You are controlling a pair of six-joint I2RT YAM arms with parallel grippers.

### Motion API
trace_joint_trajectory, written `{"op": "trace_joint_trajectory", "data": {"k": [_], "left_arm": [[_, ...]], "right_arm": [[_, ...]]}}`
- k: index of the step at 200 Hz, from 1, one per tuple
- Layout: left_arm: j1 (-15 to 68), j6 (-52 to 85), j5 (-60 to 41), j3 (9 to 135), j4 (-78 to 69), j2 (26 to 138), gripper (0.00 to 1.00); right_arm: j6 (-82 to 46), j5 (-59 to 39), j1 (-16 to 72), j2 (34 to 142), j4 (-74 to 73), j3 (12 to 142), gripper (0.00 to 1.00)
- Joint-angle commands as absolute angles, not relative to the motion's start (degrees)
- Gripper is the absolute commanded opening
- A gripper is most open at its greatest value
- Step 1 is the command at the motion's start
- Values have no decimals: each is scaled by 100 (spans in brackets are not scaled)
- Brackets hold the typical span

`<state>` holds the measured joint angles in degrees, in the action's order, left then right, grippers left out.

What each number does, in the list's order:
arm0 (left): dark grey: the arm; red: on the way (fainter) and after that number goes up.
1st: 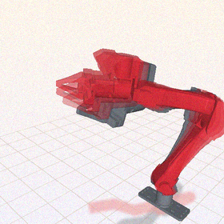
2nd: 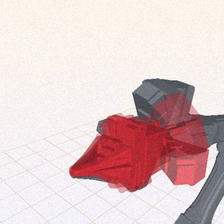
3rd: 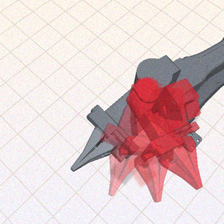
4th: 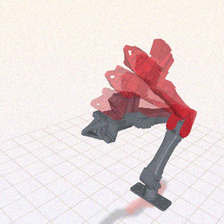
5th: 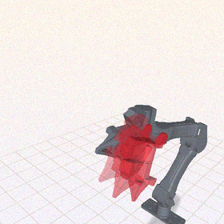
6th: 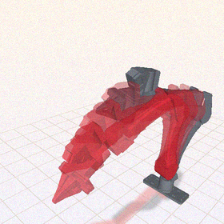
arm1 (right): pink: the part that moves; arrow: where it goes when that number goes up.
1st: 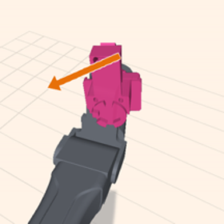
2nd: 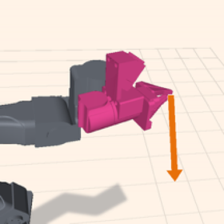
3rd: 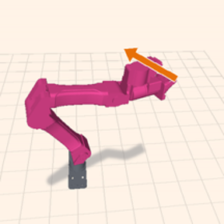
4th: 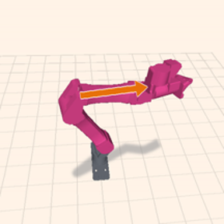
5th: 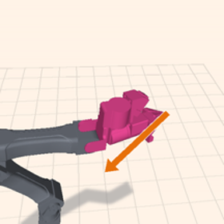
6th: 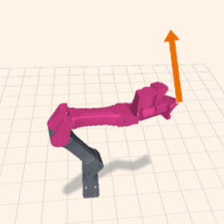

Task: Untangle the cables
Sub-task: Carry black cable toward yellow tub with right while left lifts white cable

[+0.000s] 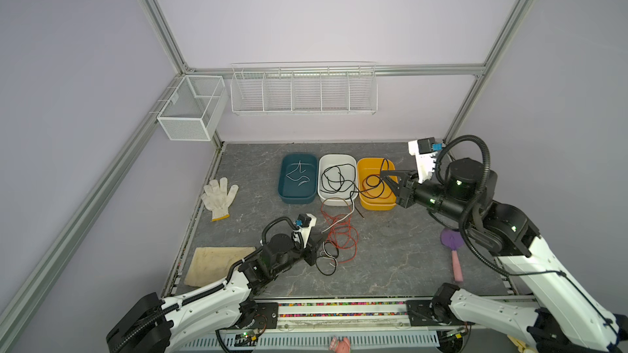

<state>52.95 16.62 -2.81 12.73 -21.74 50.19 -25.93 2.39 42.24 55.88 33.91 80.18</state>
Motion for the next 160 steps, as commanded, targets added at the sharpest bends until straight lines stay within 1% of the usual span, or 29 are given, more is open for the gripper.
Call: {"op": "trace_joint_trajectory", "data": {"k": [1, 9, 65, 127, 160], "left_arm": [[5326, 1733, 144, 1195, -1934, 4926, 0], [5325, 1732, 228, 993, -1917, 4912, 0], [5322, 1730, 615, 915, -1673, 4869, 0], [5319, 1689, 870, 828, -1621, 4815, 0], [5325, 1663, 940, 757, -1665, 4701, 0]], "right_arm": [[-2593, 712, 4076, 5416, 3542, 8001, 6], [-2584, 701, 4030, 5402, 3576, 8003, 6], [-2619, 633, 3699, 5429, 3736, 7915, 6], [-2792, -502, 3395, 5971, 3343, 7664, 6], [-2839, -855, 3304, 6455, 3112, 7741, 6]]}}
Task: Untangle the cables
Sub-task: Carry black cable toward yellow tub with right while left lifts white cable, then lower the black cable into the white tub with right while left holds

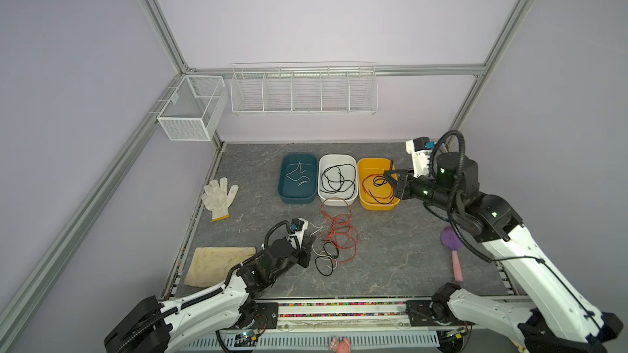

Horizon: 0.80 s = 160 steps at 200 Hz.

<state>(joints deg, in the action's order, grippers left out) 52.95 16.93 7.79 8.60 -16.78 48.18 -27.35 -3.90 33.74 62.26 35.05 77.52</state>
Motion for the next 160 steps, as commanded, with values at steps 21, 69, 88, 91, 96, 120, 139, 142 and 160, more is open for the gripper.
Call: {"op": "trace_joint_trajectory", "data": {"k": [21, 69, 88, 91, 96, 120, 139, 142, 160], "left_arm": [[5324, 1661, 966, 747, -1653, 4659, 0], [5320, 1574, 953, 746, -1639, 4624, 0], [5320, 1549, 940, 743, -1648, 4652, 0], [5325, 1547, 934, 745, -1652, 4662, 0], [5323, 1539, 924, 755, -1652, 4671, 0], [5321, 1495, 906, 752, -1718, 4748, 0], [5321, 1376, 805, 764, -1826, 4903, 0], [5318, 1367, 783, 768, -1842, 4931, 0], [5325, 1191, 620, 847, -1872, 5160, 0]], "right_arm": [[-2854, -935, 3261, 6795, 2959, 7808, 6], [-2965, -1268, 3085, 7741, 2542, 8060, 6], [-3013, -1405, 3015, 8009, 2250, 8142, 6], [-3014, -1403, 3007, 8052, 2221, 8167, 6], [-3022, -1410, 2989, 8141, 2186, 8208, 6], [-3160, -1592, 2920, 8636, 2040, 8505, 6], [-3255, -1837, 2899, 9069, 2004, 8828, 6], [-3264, -1869, 2902, 9135, 2000, 8875, 6], [-3333, -1987, 2900, 9498, 2051, 9165, 7]]}}
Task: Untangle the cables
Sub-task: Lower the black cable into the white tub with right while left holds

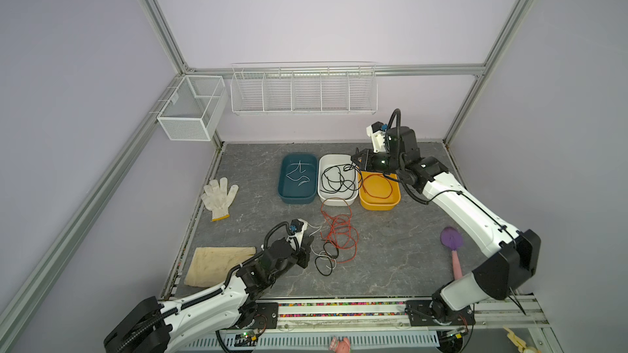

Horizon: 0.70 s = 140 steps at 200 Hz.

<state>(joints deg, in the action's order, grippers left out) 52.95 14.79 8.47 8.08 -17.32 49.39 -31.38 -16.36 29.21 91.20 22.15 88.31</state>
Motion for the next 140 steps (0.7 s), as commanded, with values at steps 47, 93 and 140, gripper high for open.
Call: {"op": "trace_joint_trajectory", "data": {"k": [47, 93, 140], "left_arm": [[5326, 1081, 422, 1038, -1968, 5718, 0], [5326, 1072, 443, 960, -1991, 5530, 0], [5326, 1081, 494, 907, -1986, 5362, 0]], "right_arm": [[-3470, -1959, 2871, 10151, 2035, 9399, 7], [-3395, -2006, 2852, 10795, 2182, 9692, 7], [-3339, -2086, 2771, 11283, 2302, 9888, 6]]}}
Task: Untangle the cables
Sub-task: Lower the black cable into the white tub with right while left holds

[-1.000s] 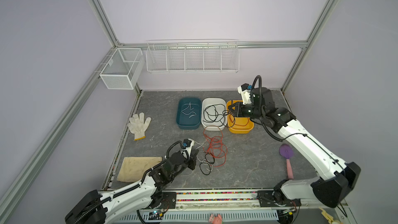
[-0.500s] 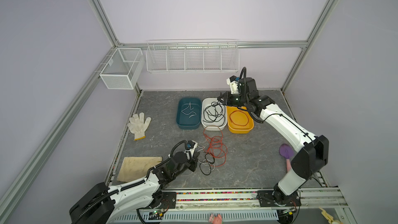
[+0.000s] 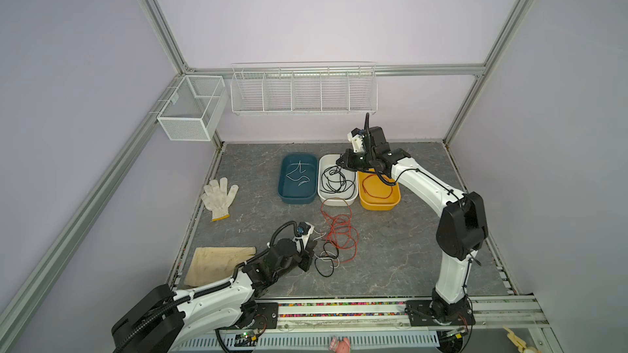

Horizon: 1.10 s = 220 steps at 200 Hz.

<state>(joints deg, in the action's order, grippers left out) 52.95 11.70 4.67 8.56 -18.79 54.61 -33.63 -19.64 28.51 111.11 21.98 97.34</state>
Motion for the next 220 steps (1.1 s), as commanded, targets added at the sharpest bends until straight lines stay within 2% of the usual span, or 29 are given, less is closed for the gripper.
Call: {"op": "trace_joint_trajectory", "data": {"k": [1, 151, 220], "left_arm": [[5326, 1081, 497, 906, -1986, 5362, 0], [5327, 1090, 545, 857, -2021, 5299, 0], [5322, 1088, 529, 848, -2013, 5288, 0]], "right_arm": [[-3335, -2085, 2774, 11293, 2307, 9888, 7], [-3146, -1825, 2764, 12265, 3223, 10274, 7], [-3064, -1556, 2771, 12070, 3583, 10248, 33]]}}
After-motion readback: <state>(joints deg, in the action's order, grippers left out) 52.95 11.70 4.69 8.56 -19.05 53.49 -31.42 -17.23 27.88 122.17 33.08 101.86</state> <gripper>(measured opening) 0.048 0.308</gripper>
